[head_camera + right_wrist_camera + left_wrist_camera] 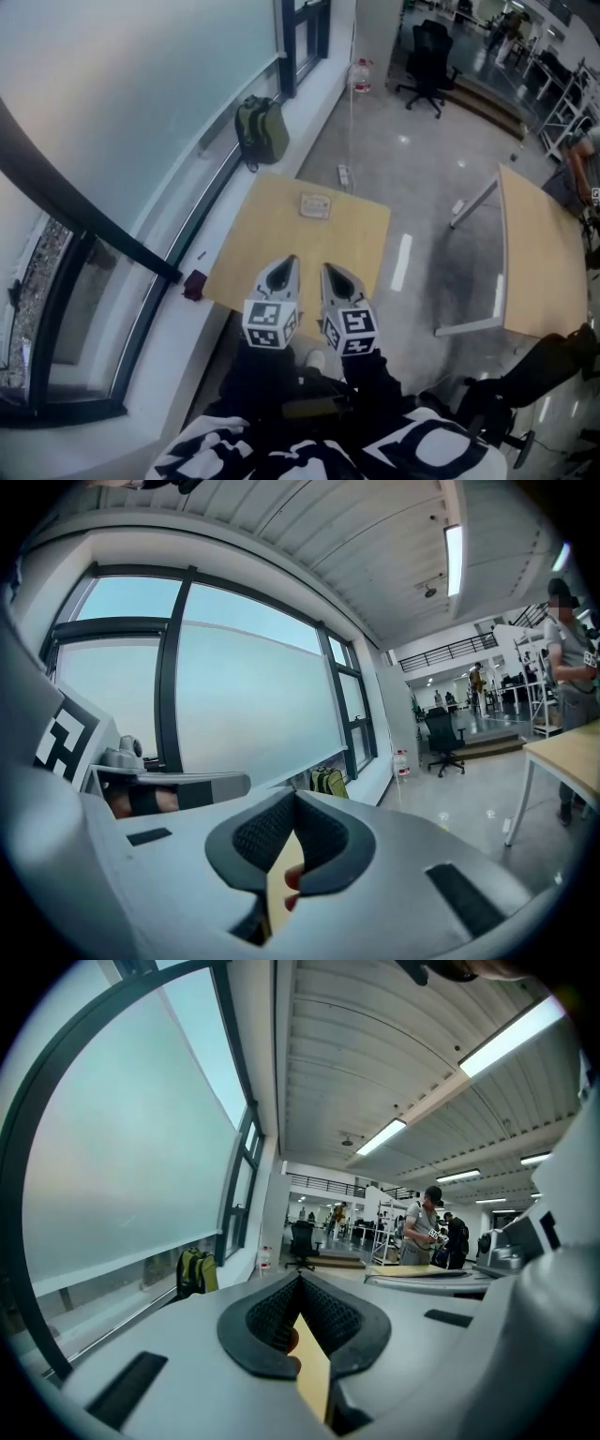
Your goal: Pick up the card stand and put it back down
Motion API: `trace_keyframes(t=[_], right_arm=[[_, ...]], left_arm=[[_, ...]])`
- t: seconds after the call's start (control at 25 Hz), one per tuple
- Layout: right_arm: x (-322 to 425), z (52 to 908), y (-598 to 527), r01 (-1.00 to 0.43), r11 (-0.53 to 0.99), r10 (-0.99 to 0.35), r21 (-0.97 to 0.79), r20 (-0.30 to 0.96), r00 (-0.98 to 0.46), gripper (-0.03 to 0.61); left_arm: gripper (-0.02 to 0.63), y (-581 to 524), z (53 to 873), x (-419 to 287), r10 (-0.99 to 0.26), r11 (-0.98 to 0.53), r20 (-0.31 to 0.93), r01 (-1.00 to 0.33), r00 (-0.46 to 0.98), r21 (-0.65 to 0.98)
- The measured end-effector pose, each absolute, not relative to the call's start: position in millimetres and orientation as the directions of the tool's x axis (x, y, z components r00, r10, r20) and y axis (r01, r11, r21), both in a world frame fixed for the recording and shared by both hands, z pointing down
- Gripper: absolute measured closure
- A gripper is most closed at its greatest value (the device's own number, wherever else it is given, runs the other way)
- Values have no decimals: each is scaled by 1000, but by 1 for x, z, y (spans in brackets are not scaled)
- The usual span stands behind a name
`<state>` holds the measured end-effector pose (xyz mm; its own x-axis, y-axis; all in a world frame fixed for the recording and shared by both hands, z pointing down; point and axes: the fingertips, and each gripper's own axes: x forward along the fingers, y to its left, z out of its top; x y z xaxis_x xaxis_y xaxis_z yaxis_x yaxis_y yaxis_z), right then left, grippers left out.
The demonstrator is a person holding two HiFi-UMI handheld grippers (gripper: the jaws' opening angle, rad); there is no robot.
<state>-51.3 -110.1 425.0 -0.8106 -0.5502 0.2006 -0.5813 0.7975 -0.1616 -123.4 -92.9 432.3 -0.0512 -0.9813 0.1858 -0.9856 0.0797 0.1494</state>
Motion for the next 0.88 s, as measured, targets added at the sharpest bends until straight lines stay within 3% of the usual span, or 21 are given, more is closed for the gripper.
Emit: trace_keyframes(t=[0.88], right_arm=[[-111, 504, -210, -660, 715, -555, -231, 387, -737, 558]], left_arm=[[612, -192, 527, -201, -931, -33, 354, -984, 93, 173]])
